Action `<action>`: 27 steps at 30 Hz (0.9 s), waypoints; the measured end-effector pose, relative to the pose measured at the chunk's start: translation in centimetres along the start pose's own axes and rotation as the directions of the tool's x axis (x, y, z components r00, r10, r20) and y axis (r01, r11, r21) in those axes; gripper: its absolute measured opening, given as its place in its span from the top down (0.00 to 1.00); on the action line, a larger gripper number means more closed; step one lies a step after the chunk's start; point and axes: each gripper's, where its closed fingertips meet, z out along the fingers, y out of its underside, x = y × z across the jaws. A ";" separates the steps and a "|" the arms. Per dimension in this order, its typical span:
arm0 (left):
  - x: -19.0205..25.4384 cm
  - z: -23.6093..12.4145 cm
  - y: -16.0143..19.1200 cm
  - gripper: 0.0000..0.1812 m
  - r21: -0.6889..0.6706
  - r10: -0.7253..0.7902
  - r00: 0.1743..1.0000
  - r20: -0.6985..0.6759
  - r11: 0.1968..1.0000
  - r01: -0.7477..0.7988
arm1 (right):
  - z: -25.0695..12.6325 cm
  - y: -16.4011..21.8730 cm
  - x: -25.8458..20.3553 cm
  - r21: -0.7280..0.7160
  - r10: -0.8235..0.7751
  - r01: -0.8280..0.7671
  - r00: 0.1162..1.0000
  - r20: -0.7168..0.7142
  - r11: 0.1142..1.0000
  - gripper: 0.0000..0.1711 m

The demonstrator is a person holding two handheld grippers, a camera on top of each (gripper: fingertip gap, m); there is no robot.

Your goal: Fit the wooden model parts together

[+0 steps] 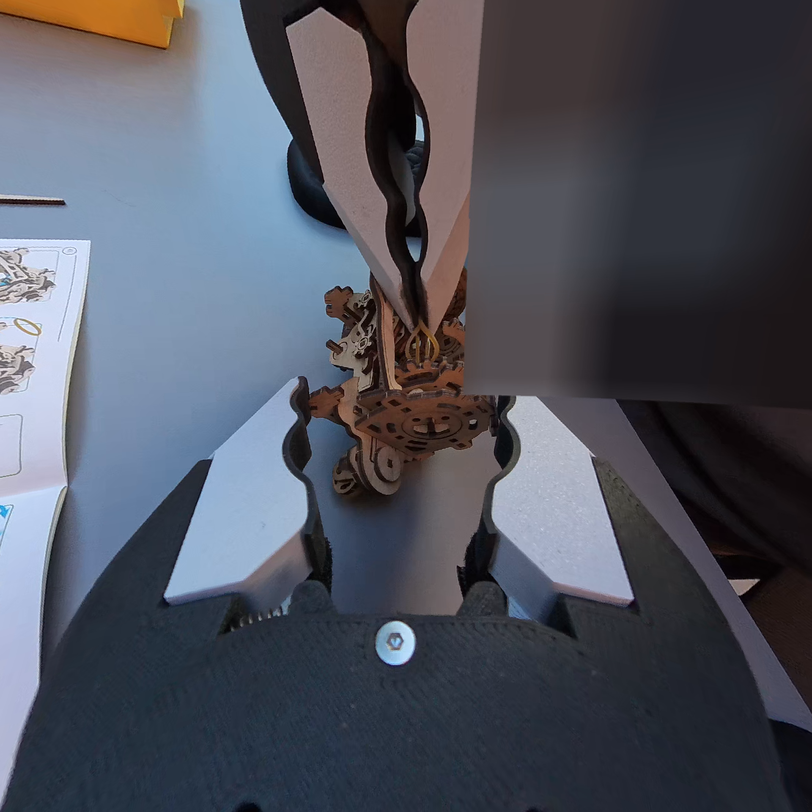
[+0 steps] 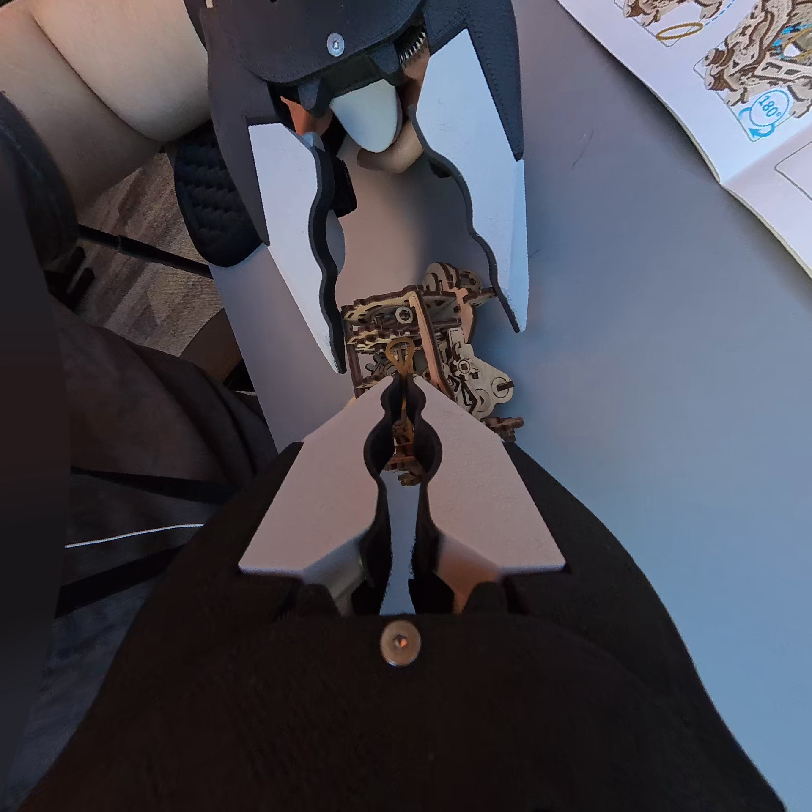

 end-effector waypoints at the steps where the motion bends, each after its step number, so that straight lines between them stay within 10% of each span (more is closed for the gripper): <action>1: 0.0 0.0 0.0 0.54 0.001 0.000 1.000 0.003 1.000 0.000 | 0.0 0.0 0.0 0.000 -0.008 0.008 1.000 -0.012 1.000 1.00; 27: 0.1 0.1 0.0 0.54 -0.022 0.057 0.996 0.069 0.998 -0.055 | 0.2 0.9 -0.1 -0.208 -0.041 0.019 0.994 -0.102 0.978 1.00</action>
